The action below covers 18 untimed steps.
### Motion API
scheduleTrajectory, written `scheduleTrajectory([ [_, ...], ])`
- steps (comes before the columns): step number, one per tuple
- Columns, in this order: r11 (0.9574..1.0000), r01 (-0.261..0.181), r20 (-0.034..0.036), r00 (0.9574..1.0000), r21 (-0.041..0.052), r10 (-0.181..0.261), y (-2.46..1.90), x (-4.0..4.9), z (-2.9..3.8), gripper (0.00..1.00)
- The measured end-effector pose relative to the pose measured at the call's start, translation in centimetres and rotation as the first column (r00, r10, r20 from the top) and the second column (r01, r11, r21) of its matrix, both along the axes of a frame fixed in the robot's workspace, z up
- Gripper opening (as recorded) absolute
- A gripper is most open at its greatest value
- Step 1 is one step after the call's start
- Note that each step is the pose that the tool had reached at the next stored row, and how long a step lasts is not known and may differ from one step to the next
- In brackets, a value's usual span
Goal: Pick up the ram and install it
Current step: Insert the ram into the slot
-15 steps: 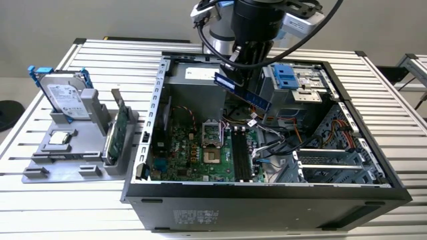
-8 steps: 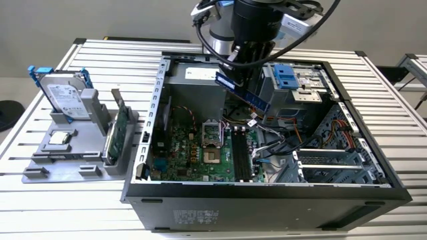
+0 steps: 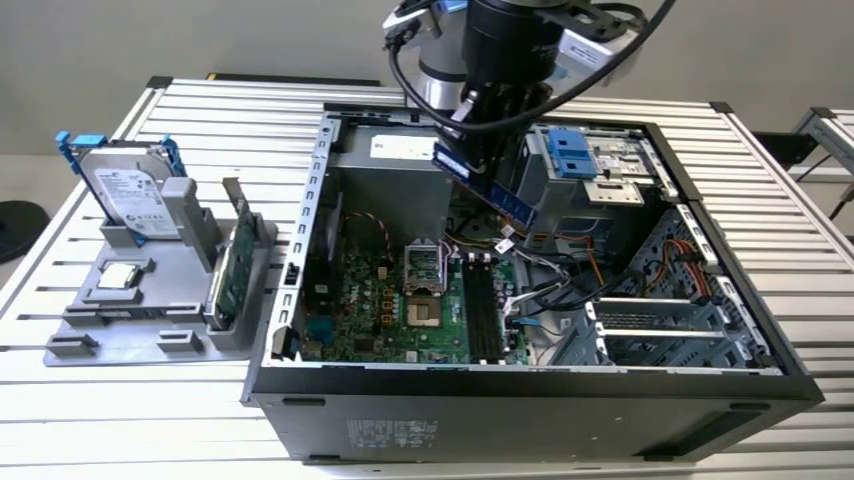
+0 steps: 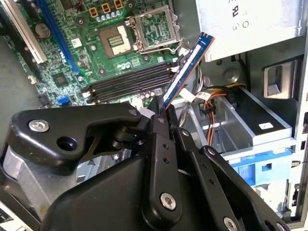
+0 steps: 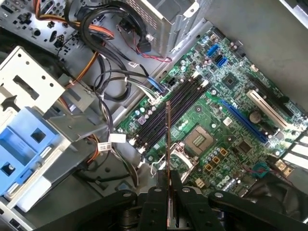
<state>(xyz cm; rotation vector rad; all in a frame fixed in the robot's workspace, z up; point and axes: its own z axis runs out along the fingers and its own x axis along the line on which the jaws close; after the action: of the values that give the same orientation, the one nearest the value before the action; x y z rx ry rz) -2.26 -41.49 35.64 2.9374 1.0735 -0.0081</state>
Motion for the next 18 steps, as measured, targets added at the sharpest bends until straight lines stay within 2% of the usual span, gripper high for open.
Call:
scheduleTrajectory([
  [9,0.9978,0.066,0.0,0.9978,0.0,-0.066,0.0,0.0,-0.05,0.0],
  [18,0.9916,0.129,0.0,0.9916,0.0,-0.129,0.0,0.0,-0.08,0.0],
])
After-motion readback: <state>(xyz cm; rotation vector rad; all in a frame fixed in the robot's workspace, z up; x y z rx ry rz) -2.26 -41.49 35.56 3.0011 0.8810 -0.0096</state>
